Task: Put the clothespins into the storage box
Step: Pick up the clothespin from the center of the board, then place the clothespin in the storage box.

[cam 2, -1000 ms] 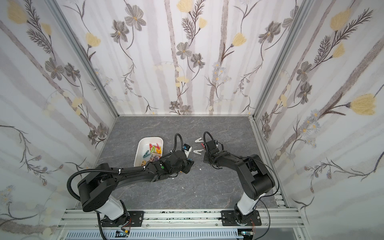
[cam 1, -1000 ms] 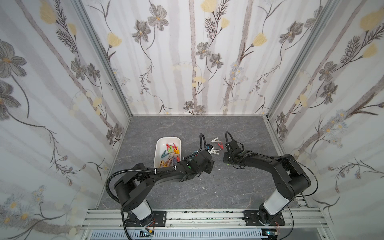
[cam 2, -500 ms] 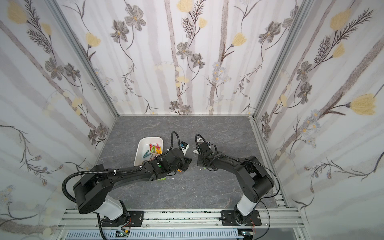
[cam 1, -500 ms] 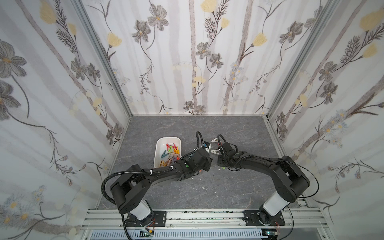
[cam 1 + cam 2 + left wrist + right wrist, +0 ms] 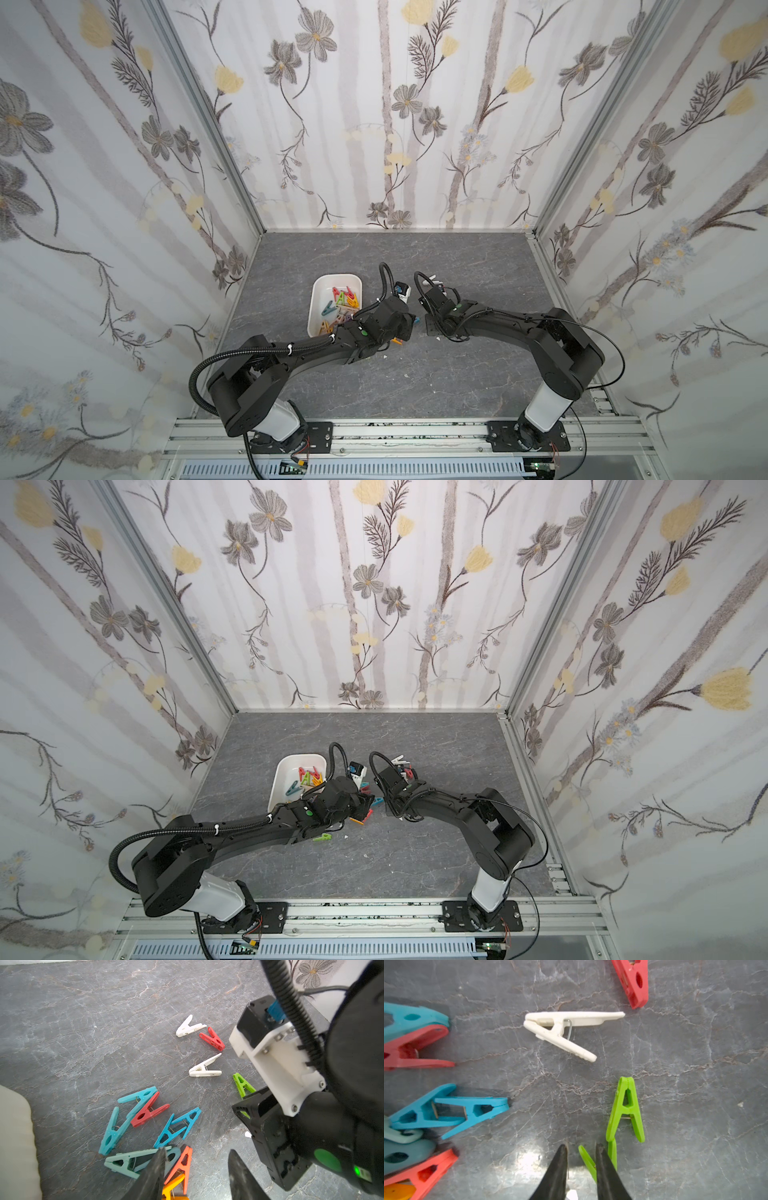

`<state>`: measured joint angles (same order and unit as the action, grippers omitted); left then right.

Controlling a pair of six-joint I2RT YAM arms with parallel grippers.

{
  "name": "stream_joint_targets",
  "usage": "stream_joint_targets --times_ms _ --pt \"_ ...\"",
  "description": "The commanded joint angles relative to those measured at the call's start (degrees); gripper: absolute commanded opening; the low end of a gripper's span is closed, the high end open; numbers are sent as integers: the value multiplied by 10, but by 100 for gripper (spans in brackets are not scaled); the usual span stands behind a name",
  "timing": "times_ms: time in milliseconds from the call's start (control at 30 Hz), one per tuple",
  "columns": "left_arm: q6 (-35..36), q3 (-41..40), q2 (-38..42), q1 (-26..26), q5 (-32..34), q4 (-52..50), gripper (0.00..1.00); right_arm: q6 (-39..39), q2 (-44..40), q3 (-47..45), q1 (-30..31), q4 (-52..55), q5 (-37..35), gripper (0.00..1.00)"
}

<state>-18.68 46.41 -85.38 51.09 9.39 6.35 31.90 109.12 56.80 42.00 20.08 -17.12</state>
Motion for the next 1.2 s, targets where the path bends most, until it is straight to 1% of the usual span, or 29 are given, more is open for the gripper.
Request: stream_joint_targets --times_ms 0,200,367,500,633,700,733,800,867,967,1067,1167 --pt "-13 -8 10 -5 5 9 49 -23 15 6 1 -6 -14 26" --pt "-15 -12 17 -11 5 9 49 -29 25 6 -1 -9 -5 16" --pt "-14 -15 27 -20 8 3 49 -25 10 7 1 -3 4 7" --pt "-9 -18 49 -39 16 -10 49 -19 -18 20 12 2 21 6" --pt "-6 -25 88 -76 29 -27 49 -2 -32 53 35 4 56 6" --pt "-11 -27 113 -102 41 -44 49 8 -30 77 46 -1 71 6" --pt "-15 -28 129 -119 49 -55 49 13 -27 92 65 -6 80 6" --pt "-22 -30 165 -153 68 -76 49 24 -10 128 80 -22 100 6" --pt "-28 -32 201 -193 95 -100 49 37 23 180 94 -43 128 6" --pt "-30 -43 255 -243 116 -113 49 56 81 269 109 -64 162 6" --pt "-25 -53 296 -267 135 -119 49 67 133 351 120 -83 179 5" --pt "-19 -60 319 -273 135 -121 49 72 179 409 121 -88 198 6"
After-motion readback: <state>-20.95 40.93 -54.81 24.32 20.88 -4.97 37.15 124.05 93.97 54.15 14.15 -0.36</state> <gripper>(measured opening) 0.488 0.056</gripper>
